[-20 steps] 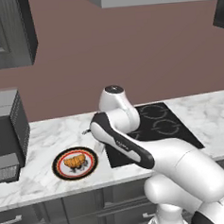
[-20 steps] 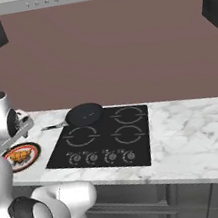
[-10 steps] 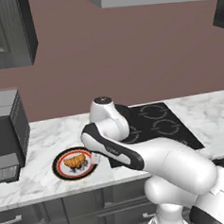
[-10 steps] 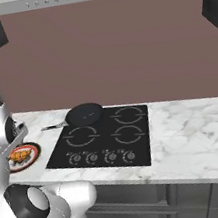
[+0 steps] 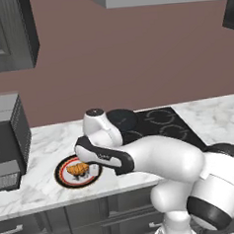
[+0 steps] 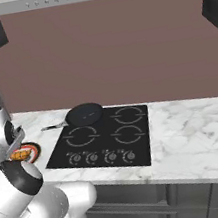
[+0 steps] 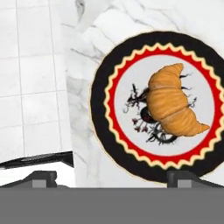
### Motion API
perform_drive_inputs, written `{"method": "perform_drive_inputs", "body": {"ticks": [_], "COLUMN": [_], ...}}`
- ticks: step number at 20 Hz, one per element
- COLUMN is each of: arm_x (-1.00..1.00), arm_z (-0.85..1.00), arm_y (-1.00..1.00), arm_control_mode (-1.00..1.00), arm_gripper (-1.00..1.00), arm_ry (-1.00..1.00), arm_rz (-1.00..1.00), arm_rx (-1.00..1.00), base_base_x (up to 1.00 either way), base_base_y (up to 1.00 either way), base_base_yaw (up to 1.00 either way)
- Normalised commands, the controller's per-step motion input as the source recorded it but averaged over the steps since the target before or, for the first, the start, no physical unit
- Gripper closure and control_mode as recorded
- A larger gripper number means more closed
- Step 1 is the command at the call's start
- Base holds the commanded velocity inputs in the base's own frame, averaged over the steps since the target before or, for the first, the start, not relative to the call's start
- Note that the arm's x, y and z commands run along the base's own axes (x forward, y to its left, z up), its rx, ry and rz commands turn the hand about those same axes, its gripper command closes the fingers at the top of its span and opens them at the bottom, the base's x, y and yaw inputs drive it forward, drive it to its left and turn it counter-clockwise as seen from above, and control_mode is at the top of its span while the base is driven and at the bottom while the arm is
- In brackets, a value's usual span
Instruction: Pick the croissant and place it on the pan. Then turn on the stove to warm the croissant.
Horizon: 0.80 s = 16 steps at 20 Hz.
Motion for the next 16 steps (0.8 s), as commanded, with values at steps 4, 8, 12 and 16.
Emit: {"method": "perform_drive_inputs", "body": {"ticks": [4,8,12,16], "arm_x": [0.35,0.29,0.16,0.12], "arm_z": [-0.24,-0.23,-0.21,-0.19], "arm_y": [0.12,0.13,0.19,0.21], "arm_control_mode": [-1.00,-1.00,-1.00,-1.00], "arm_gripper": [-1.00,-1.00,-1.00,-1.00], "arm_ry": [0.01,0.01,0.00,0.00], "arm_rz": [0.08,0.08,0.06,0.06], "arm_rx": [-0.03,-0.02,-0.02,-0.03], "base_base_x": [0.00,0.00,0.00,0.00], "base_base_y": [0.00,0.00,0.00,0.00], "base_base_yaw": [0.00,0.00,0.00,0.00]}}
